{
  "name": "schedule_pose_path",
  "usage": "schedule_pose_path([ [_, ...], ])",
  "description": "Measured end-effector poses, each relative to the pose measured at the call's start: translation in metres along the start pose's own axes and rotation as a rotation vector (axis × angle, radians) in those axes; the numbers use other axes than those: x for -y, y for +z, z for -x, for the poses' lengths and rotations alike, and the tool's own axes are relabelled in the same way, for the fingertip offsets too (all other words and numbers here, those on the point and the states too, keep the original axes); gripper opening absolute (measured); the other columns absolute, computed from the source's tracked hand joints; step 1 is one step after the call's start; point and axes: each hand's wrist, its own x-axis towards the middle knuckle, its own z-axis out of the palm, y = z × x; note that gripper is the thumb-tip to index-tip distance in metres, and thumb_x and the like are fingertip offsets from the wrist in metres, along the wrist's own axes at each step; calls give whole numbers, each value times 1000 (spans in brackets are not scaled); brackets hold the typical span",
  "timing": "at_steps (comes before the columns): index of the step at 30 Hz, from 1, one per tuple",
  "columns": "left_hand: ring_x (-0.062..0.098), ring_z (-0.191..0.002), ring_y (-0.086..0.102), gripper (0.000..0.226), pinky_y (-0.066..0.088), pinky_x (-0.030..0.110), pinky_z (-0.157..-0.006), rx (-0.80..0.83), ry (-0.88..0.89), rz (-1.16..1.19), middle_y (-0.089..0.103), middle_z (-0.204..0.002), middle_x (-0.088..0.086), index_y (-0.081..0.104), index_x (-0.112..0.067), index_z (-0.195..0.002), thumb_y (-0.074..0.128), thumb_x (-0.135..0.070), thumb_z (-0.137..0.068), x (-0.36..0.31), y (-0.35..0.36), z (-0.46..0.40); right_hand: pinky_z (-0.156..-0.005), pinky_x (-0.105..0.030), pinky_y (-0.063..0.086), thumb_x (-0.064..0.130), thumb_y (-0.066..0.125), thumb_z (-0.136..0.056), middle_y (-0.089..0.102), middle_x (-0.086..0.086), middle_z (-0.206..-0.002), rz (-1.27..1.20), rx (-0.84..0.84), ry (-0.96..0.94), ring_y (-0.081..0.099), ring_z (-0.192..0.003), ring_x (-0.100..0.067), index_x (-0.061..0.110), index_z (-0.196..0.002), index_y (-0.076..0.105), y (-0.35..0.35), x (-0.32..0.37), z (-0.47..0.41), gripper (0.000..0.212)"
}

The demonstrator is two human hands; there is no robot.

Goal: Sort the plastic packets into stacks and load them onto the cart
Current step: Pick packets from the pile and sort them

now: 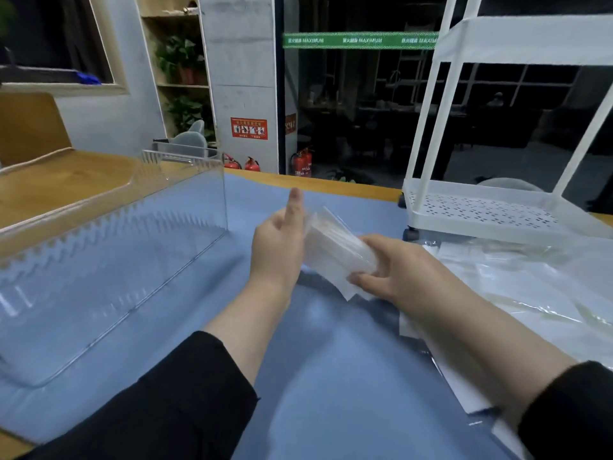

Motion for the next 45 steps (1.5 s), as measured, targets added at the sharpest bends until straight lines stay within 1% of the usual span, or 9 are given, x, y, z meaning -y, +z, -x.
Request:
schedule_pose_path([
  [2, 13, -60, 37, 64, 30, 29, -59, 28, 108, -81, 38, -63, -2, 40, -14, -66, 48, -75, -87, -1, 1, 4, -86, -35, 50, 34, 70, -89, 66, 16, -103, 21, 19, -24, 61, -93, -6, 40, -124, 57, 4, 0, 0, 38],
  [7, 8, -50, 33, 54, 26, 19, -49, 94, 118, -194, 35, -49, -14, 43, -22, -55, 69, -55, -89, 6, 3, 2, -94, -37, 48, 42, 69, -90, 61, 17, -123, 62, -20, -90, 59, -110, -10, 42, -138, 49, 13, 4, -2, 52],
  [10, 14, -57, 24, 49, 18, 28, -56, 50, 11, -162, 29, -59, -7, 34, -21, -57, 67, -35, -91, 15, 1, -4, -92, -30, 43, 54, 74, -82, 56, 13, -125, 54, -93, 42, 56, -113, -12, 37, -144, 45, 8, -5, -2, 70],
  [13, 16, -71, 34, 40, 25, 35, -67, 26, -44, -126, 42, -76, 2, 54, -2, -77, 65, -37, -91, 17, -1, -5, -86, -24, 36, 51, 80, -78, 54, 10, -121, -74, -90, 131, 54, -106, -10, 36, -142, 46, 7, -14, -1, 75],
  [20, 24, -91, 67, 51, 49, 39, -80, 106, -121, -51, 76, -88, -1, 76, -24, -72, 54, -67, -87, 18, 9, 0, -83, -13, 41, 28, 80, -83, 49, 11, -123, -330, -100, 18, 53, -107, 0, 36, -141, 41, 31, -3, -3, 71],
  [25, 14, -83, 62, 18, 46, 33, -79, 47, -36, -62, 75, -85, -5, 69, -20, -85, 61, -27, -99, 21, 11, -2, -83, -12, 41, 23, 78, -82, 51, 14, -117, -393, -119, 19, 53, -106, 1, 35, -133, 43, 28, -8, -6, 62],
  [30, 17, -77, 58, 26, 46, 37, -74, 55, 18, -12, 68, -77, -9, 71, -23, -82, 60, -37, -100, 19, 11, -2, -61, -15, 39, 18, 70, -86, 59, 19, -99, -314, -134, 7, 55, -73, 5, 41, -114, 51, 21, -8, -5, 41],
  [40, 16, -76, 52, 30, 42, 36, -72, 269, 1, -217, 59, -80, -6, 66, -17, -88, 55, -42, -101, 24, 12, 0, -73, -18, 42, 19, 64, -89, 61, 12, -102, -182, -46, 79, 56, -87, -7, 31, -120, 58, 15, -6, -2, 34],
  [45, 18, -98, 66, 46, 55, 38, -91, 21, -86, 55, 66, -112, 3, 58, -21, -117, 53, -62, -96, 6, 11, -2, -67, -28, 42, 15, 62, -90, 63, 12, -91, -226, -316, 62, 55, -77, -10, 28, -109, 61, -6, 7, -1, 23],
])
